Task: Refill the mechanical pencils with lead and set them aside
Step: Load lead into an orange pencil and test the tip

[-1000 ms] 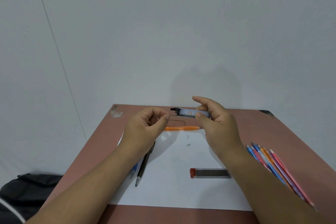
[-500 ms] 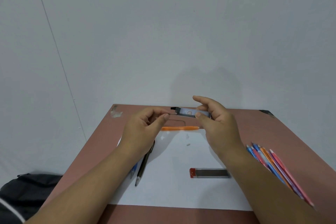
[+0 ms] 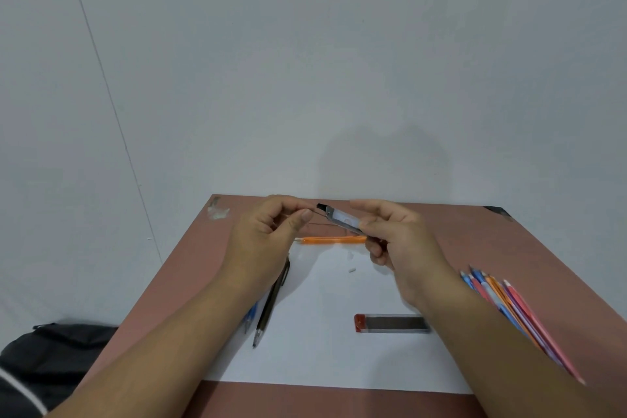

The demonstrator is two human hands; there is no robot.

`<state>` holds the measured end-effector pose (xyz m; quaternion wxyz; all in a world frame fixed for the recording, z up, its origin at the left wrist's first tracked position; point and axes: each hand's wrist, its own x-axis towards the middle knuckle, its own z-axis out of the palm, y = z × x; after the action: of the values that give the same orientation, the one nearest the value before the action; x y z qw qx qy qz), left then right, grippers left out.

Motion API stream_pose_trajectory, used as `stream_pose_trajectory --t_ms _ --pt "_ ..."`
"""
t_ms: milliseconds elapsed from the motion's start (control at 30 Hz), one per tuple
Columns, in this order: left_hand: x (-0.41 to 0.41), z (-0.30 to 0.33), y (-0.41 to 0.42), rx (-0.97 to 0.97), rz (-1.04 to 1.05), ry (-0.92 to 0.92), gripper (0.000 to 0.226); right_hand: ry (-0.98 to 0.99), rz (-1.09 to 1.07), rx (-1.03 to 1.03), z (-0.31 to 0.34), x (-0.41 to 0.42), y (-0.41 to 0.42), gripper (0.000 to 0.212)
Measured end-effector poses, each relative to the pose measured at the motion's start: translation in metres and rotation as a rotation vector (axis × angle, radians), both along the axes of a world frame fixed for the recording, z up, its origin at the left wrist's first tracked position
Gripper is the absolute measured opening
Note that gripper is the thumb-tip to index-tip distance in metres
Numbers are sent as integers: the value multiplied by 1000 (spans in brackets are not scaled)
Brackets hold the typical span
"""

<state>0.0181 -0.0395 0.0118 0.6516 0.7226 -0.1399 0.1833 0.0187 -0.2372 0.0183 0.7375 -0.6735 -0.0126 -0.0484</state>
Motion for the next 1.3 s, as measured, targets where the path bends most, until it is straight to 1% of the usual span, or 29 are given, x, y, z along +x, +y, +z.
stream_pose_trajectory --t_ms 100,233,600,767,967,1300 --pt "-1 0 0 4 0 10 14 68 29 15 -1 0 0 32" --pt "-1 1 -1 -3 -1 49 11 96 41 30 -2 1 0 31" --pt "0 0 1 -1 23 63 14 70 -10 55 0 1 -2 30" --pt "-2 2 -1 3 15 58 14 64 -4 32 -1 1 -1 30" --pt "-4 5 -2 63 8 45 13 50 -13 11 1 -1 1 30" --pt "-2 1 -1 75 17 57 11 47 -18 -24 1 -1 2 31"
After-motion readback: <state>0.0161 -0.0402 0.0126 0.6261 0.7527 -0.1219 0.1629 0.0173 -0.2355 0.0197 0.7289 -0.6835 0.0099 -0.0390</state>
